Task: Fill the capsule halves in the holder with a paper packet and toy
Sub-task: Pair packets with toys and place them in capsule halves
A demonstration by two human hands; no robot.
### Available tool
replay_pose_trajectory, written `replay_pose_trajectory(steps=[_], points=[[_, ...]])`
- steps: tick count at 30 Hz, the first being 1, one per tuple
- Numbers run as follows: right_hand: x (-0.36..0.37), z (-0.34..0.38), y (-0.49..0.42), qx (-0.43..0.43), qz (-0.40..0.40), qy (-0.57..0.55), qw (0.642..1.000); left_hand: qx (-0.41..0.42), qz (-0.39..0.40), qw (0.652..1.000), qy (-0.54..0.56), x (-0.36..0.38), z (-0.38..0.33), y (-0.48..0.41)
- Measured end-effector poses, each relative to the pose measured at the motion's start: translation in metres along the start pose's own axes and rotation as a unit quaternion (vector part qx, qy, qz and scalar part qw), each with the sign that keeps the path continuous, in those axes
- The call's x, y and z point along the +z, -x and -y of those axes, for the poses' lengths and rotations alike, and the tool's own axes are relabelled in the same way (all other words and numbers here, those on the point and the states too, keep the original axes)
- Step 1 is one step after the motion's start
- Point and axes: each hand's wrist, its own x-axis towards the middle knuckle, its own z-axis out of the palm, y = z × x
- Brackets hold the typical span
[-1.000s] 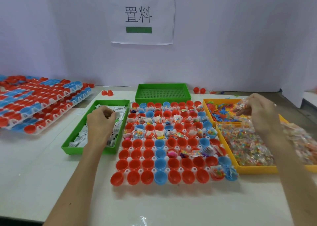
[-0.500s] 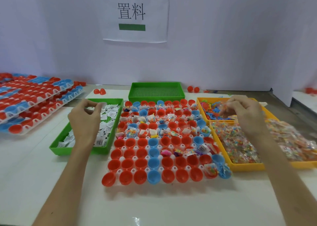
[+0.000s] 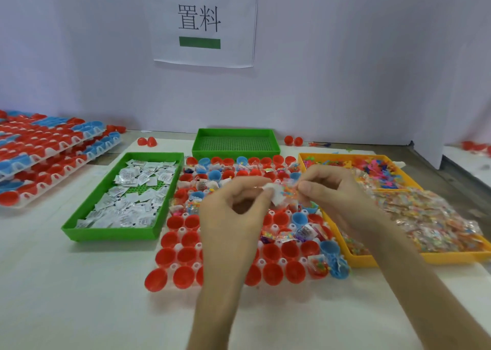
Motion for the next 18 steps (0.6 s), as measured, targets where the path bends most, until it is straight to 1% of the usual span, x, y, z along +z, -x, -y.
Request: replay_pose_trajectory(steps=[3,5,9,13,18], points=[[0.004,-0.002,-0.001,0.007,-0.022,0.018,1.0,-0.038,0.016,0.996,0.074,0.013,0.002,0.011],[0.007,-0.003,-0.001,0.006,-0.023,0.036,0.999,-0.074,0.008,0.991,0.114,0.014,0.003,0.016],[0.012,-0.001,0.0,-0.002,-0.009,0.067,0.998,-0.111,-0.012,0.983,0.147,0.011,0.006,0.019],[0.011,0.001,0.003,0.0,0.01,0.077,0.997,-0.102,-0.011,0.988,0.111,0.006,0.01,0.019],[0.009,0.003,0.004,0.009,0.06,0.087,0.994,-0.084,-0.001,0.995,0.063,0.003,0.014,0.019]])
